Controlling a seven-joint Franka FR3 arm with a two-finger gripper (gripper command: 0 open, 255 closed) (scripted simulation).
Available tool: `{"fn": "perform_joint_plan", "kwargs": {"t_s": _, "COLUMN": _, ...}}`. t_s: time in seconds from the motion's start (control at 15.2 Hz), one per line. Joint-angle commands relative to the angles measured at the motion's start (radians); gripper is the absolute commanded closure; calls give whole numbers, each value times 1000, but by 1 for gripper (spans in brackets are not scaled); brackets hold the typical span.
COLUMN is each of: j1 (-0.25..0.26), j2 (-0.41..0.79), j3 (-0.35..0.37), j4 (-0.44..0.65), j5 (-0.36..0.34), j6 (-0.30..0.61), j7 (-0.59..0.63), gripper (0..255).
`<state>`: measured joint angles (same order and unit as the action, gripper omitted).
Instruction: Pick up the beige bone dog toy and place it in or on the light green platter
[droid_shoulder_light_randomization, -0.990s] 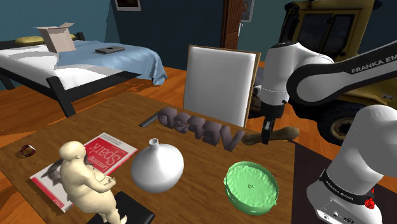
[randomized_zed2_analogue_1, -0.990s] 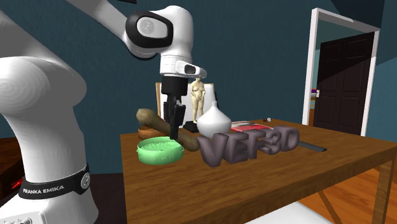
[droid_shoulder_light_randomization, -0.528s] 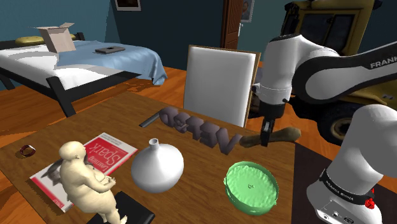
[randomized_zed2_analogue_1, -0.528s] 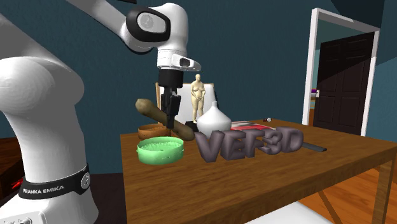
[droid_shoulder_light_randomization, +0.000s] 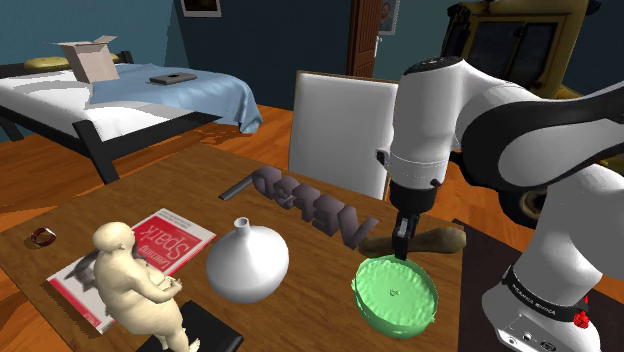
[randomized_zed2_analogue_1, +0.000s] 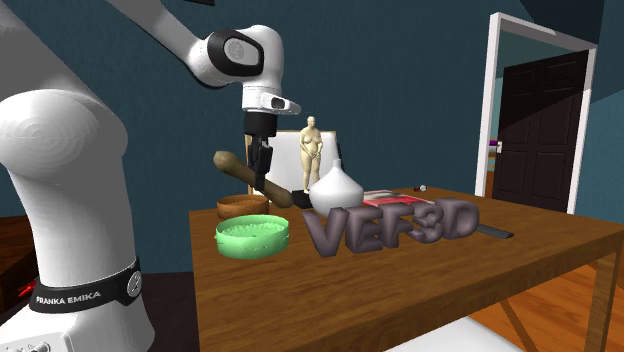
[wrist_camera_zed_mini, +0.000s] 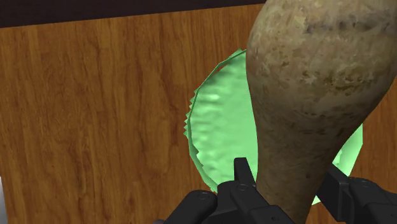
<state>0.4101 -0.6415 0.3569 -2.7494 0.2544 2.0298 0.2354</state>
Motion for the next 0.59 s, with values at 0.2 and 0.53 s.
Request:
{"fn": "perform_joint_plan", "kwargs": {"t_s": 0.2, "j1": 17, "j2": 41, "j3": 39, "j4": -1, "j5": 24, "j6": 46, "j7": 36, "gripper": 255}}
{"fn": "perform_joint_plan", "kwargs": {"t_s": 0.53, "j1": 16, "j2": 91, "j3": 58, "j4": -40, "j5": 34, "j6": 134, "j7": 36, "gripper": 255}}
